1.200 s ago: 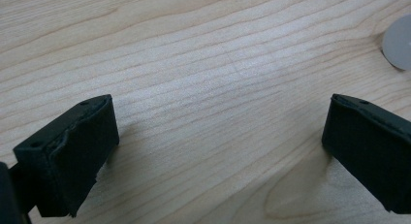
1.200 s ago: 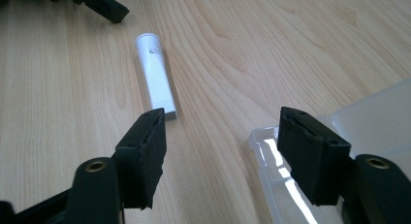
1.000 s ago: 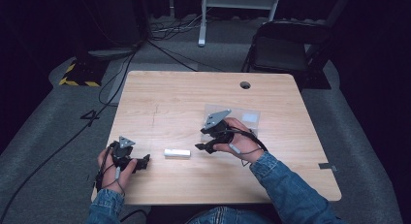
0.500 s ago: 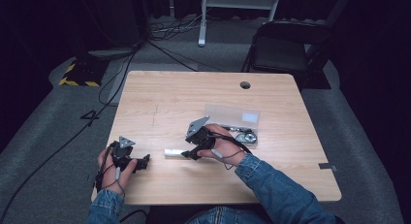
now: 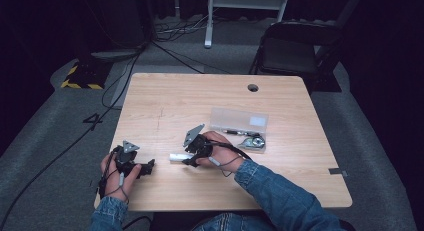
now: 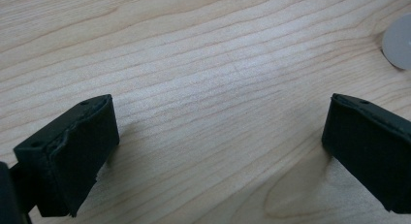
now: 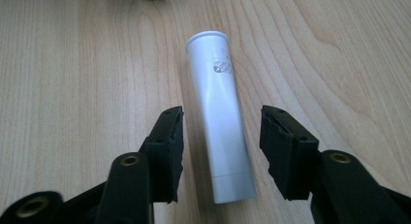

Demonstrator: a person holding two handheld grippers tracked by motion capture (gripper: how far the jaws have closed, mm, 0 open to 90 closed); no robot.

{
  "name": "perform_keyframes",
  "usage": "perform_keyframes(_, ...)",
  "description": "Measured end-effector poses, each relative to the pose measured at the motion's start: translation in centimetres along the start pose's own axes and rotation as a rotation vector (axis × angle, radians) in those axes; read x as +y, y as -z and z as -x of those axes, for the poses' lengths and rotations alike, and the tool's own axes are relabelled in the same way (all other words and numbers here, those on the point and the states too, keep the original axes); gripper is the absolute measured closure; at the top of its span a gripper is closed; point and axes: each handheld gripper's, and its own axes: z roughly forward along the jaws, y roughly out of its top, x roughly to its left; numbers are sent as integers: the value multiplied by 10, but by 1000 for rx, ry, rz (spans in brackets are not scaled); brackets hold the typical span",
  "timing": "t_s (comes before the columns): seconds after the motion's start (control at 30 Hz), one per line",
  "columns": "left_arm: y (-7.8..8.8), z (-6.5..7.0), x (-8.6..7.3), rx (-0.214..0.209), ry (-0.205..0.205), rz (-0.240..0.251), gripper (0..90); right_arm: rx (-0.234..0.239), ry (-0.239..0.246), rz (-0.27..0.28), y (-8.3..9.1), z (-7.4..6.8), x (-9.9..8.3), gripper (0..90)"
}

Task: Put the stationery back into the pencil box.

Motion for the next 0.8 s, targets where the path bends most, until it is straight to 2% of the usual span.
perform_keyframes(0.13, 0, 0, 0, -2, -4, -1, 2, 3, 16, -20, -4, 0, 1, 578)
perform_keyframes(0.23, 0, 0, 0, -1, -1, -1, 2, 12, 11, -22, -8, 0, 1, 590)
perform_keyframes(0.5, 0, 0, 0, -2, -3, -1, 2, 19, 18, -31, -11, 1, 0, 702)
perform_keyframes(0.8, 0, 0, 0, -2, -3, -1, 1, 28, 15, -36, -11, -2, 2, 708)
